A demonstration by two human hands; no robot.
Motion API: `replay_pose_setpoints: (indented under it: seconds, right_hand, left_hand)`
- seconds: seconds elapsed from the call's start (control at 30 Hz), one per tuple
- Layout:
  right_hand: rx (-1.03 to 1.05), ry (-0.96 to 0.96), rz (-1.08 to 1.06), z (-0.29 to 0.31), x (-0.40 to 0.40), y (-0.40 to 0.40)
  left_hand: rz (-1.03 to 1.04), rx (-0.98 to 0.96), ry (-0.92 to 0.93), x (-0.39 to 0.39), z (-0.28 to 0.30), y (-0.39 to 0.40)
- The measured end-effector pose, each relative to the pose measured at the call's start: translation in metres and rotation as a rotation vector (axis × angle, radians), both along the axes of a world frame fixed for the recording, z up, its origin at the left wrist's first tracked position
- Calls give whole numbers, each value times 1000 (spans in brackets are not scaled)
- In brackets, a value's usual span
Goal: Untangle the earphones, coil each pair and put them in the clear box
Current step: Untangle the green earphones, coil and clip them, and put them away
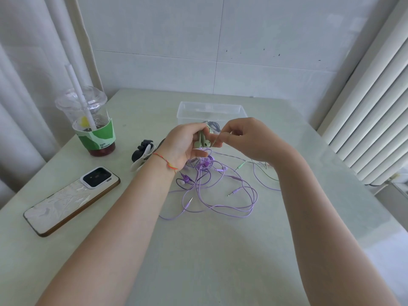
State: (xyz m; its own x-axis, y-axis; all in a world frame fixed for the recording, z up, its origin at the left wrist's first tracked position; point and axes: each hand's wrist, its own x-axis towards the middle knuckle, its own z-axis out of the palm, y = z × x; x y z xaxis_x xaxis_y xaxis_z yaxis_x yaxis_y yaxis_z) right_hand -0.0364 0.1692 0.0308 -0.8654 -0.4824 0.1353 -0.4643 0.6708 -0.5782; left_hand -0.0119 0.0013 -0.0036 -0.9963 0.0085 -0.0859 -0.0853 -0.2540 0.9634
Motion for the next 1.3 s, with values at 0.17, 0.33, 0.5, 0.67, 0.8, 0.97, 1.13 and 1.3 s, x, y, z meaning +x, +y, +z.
replay_pose_setpoints:
  seconds: [0.17, 0.33, 0.5, 0.67, 0.8, 0.97, 1.13, 1.3]
  right_hand:
    - [-20, -1, 49, 0, 2, -3]
    - [-78, 58, -17, 0, -3, 0]
    - [-218, 40, -66, -6, -12, 2]
    - [-317, -65, -50, -16, -14, -3]
    - [-88, -75, 17, -22, -9, -9]
    - [72, -97, 73, -17, -3, -14]
    - [121, -60, 55, -8, 3, -15]
    - [101, 19, 34, 1, 5, -7]
  left_hand:
    - [-62, -209, 67, 1, -2, 6]
    - [-157, -201, 72, 3, -1, 7]
    - [-304, 11, 8, 6, 1, 9]
    - [-302, 408, 21, 6, 4, 9]
    - [-172, 514, 35, 0, 2, 4]
    - [-3, 359, 87, -6, -6, 0]
    - [95, 71, 134, -9, -11, 2]
    - [138, -196, 148, -10, -15, 0]
